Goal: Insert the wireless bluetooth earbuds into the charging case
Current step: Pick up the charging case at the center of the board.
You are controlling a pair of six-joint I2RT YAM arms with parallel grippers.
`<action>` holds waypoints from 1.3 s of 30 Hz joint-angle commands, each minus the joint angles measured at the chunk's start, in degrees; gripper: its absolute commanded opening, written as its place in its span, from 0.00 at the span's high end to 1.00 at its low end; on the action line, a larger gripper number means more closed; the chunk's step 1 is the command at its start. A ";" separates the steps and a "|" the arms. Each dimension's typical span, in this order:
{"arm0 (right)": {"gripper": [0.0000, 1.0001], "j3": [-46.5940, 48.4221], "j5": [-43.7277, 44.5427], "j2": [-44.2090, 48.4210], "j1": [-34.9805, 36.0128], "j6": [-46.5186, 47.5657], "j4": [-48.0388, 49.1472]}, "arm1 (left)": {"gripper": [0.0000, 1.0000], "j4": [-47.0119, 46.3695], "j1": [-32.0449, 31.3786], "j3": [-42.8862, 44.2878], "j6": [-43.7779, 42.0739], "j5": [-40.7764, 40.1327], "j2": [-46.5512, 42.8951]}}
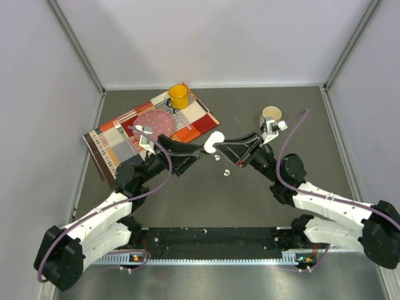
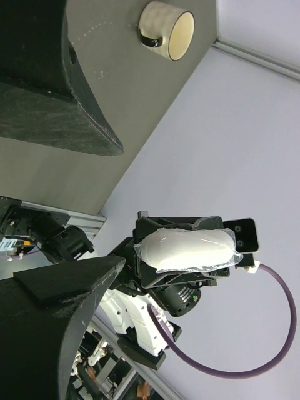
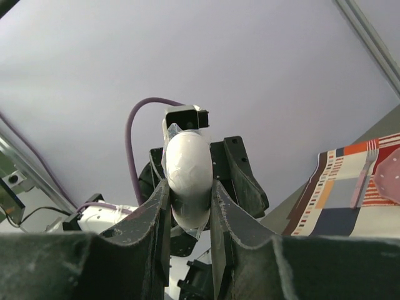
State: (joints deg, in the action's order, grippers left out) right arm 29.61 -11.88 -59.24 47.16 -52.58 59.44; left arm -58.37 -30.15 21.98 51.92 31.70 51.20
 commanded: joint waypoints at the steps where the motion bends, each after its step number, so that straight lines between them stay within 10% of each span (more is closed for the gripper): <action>1: 1.00 -0.25 2.12 0.18 1.36 0.98 4.72 | 0.31 -6.40 -2.27 2.19 -1.47 -3.49 1.70; 26: 1.00 0.28 5.20 -2.10 4.08 3.71 2.96 | 0.44 -8.08 -6.50 6.94 -3.40 -4.02 5.93; 39: 1.00 -0.25 4.85 -1.67 4.08 3.88 2.96 | 0.96 -6.06 -6.85 7.73 -3.84 -4.46 6.72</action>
State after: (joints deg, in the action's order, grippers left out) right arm 29.54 -6.70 -61.65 50.52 -48.95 59.88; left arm -63.00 -36.60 27.27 49.60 27.49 57.76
